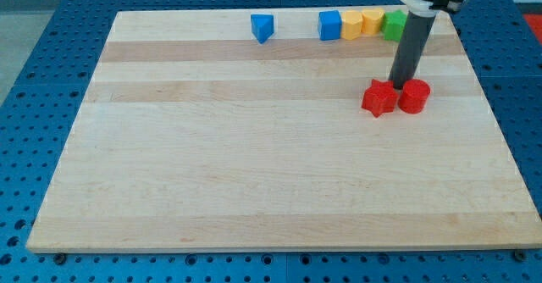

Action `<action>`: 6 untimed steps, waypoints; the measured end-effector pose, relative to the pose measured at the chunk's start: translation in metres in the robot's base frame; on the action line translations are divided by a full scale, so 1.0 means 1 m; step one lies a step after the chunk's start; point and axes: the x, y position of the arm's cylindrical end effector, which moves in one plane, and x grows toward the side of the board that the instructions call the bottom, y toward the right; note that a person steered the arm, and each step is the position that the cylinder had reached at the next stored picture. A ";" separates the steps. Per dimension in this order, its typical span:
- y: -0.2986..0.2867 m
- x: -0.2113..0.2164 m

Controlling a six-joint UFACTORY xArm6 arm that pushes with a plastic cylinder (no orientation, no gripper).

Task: Push the red star into the left of the red circle

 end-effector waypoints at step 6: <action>-0.063 0.059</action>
